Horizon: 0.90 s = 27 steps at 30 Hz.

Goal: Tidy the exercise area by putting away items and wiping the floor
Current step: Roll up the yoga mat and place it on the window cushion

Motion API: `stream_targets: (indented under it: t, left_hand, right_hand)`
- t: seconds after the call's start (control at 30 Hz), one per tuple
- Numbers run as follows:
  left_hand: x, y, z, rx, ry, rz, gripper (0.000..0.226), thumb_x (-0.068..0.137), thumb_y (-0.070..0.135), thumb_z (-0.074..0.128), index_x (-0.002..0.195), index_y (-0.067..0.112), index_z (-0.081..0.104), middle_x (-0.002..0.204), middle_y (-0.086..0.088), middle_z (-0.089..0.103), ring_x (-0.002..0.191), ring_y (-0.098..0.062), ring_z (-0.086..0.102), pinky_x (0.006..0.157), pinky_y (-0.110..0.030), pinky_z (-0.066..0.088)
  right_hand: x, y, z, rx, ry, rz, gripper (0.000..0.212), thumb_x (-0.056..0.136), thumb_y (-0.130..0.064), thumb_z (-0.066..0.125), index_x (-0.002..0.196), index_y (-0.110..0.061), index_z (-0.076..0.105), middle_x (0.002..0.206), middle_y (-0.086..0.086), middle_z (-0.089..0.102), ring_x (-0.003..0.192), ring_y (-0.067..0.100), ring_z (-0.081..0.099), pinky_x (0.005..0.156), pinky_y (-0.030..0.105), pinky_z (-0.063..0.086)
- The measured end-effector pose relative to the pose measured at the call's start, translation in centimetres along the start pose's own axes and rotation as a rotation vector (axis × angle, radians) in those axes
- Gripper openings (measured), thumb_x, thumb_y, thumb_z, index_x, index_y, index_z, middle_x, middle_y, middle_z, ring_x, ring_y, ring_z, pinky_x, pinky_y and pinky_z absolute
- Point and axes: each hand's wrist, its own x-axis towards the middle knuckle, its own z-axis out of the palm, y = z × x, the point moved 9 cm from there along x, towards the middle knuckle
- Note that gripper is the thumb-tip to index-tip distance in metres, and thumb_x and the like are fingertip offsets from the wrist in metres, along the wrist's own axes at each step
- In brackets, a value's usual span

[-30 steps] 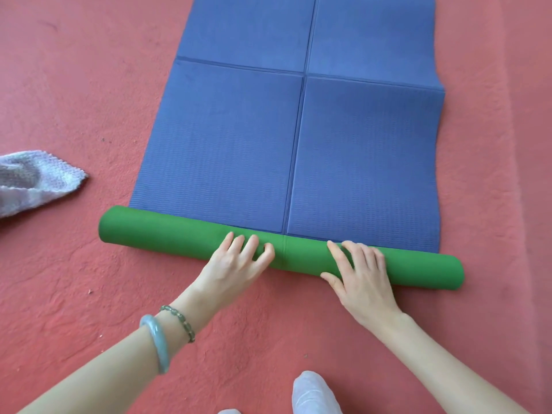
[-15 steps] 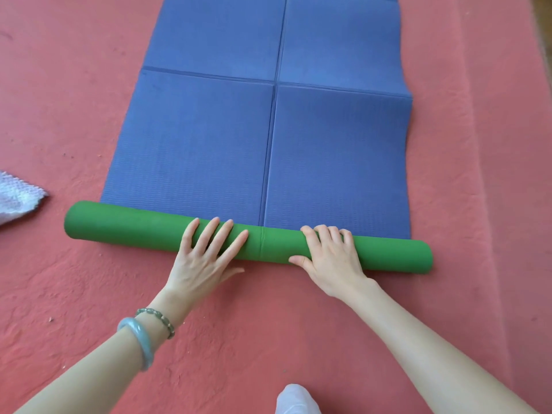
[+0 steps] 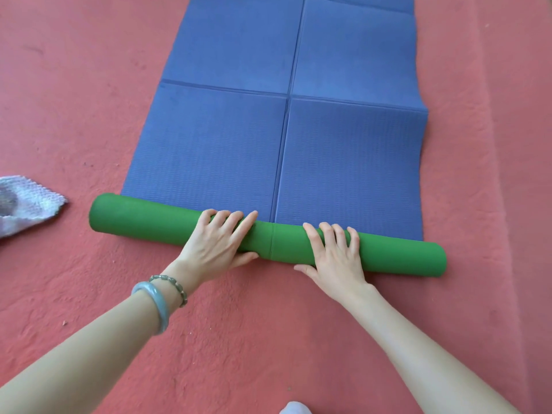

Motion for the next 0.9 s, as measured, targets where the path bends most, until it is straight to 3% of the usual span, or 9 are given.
stream_targets:
  t: [0.1, 0.23, 0.33, 0.47, 0.57, 0.63, 0.73, 0.9]
  left_hand:
    - [-0.2, -0.1, 0.1, -0.04, -0.058, -0.053, 0.064, 0.086, 0.059, 0.042, 0.129, 0.012, 0.044, 0.125, -0.013, 0.058, 0.11, -0.031, 0.057, 0.096, -0.052, 0.04]
    - [-1.3, 1.0, 1.0, -0.019, -0.19, -0.153, 0.078, 0.082, 0.062, 0.042, 0.137, 0.007, 0.038, 0.132, -0.016, 0.054, 0.127, -0.036, 0.044, 0.107, -0.06, 0.023]
    - [-0.5, 0.5, 1.3, 0.011, -0.243, -0.185, 0.088, 0.072, 0.057, 0.067, 0.136, 0.005, 0.035, 0.129, -0.017, 0.056, 0.124, -0.038, 0.046, 0.107, -0.059, 0.017]
    - [0.1, 0.8, 1.2, 0.034, -0.314, -0.154, 0.091, 0.064, 0.048, 0.078, 0.132, 0.004, 0.036, 0.122, -0.018, 0.06, 0.116, -0.038, 0.056, 0.104, -0.06, 0.021]
    - [0.9, 0.4, 1.1, 0.086, -0.361, -0.133, 0.091, 0.061, 0.05, 0.08, 0.131, 0.004, 0.045, 0.118, -0.016, 0.063, 0.111, -0.036, 0.059, 0.101, -0.061, 0.031]
    - [1.4, 0.3, 0.9, 0.131, -0.451, -0.128, 0.088, 0.074, 0.056, 0.069, 0.139, 0.005, 0.041, 0.131, -0.014, 0.055, 0.122, -0.033, 0.051, 0.104, -0.059, 0.032]
    - [1.8, 0.6, 0.9, 0.145, -0.536, -0.136, 0.079, 0.095, 0.056, 0.033, 0.15, 0.007, 0.003, 0.154, -0.009, 0.019, 0.142, -0.03, 0.017, 0.115, -0.055, 0.008]
    - [2.1, 0.3, 0.1, 0.144, -0.549, -0.197, 0.075, 0.096, 0.055, 0.028, 0.15, 0.012, -0.001, 0.156, -0.005, 0.014, 0.144, -0.026, 0.011, 0.117, -0.049, 0.006]
  right_hand:
    - [1.0, 0.2, 0.1, 0.023, -0.073, -0.035, 0.09, 0.065, -0.068, 0.066, 0.132, -0.018, 0.033, 0.118, 0.013, 0.057, 0.106, 0.033, 0.056, 0.096, 0.055, 0.038]
    - [1.9, 0.4, 0.1, 0.096, -0.231, -0.08, 0.084, 0.084, -0.068, 0.043, 0.147, -0.023, 0.011, 0.142, 0.007, 0.029, 0.131, 0.028, 0.027, 0.11, 0.05, 0.014]
    - [2.4, 0.4, 0.2, 0.138, -0.314, -0.071, 0.084, 0.084, -0.068, 0.043, 0.147, -0.023, 0.01, 0.143, 0.007, 0.027, 0.132, 0.028, 0.025, 0.11, 0.049, 0.012]
    - [2.0, 0.6, -0.7, 0.095, -0.256, -0.06, 0.087, 0.08, -0.066, 0.053, 0.147, -0.021, 0.021, 0.146, 0.012, 0.03, 0.135, 0.03, 0.028, 0.109, 0.053, 0.019]
    - [0.1, 0.3, -1.3, 0.055, -0.066, 0.015, 0.093, 0.061, -0.055, 0.078, 0.137, -0.014, 0.043, 0.133, 0.019, 0.052, 0.122, 0.036, 0.051, 0.102, 0.059, 0.033]
    - [-0.7, 0.1, -0.9, 0.041, -0.044, 0.024, 0.097, 0.061, -0.052, 0.079, 0.138, -0.012, 0.036, 0.131, 0.02, 0.054, 0.122, 0.038, 0.051, 0.104, 0.061, 0.028]
    - [-0.2, 0.2, -0.7, 0.032, -0.067, 0.017, 0.099, 0.057, -0.054, 0.08, 0.135, -0.011, 0.037, 0.125, 0.02, 0.058, 0.116, 0.039, 0.055, 0.102, 0.064, 0.027]
    - [0.7, 0.2, -0.5, 0.002, -0.14, -0.003, 0.097, 0.044, -0.052, 0.087, 0.127, -0.011, 0.057, 0.116, 0.019, 0.062, 0.107, 0.038, 0.06, 0.092, 0.061, 0.042]
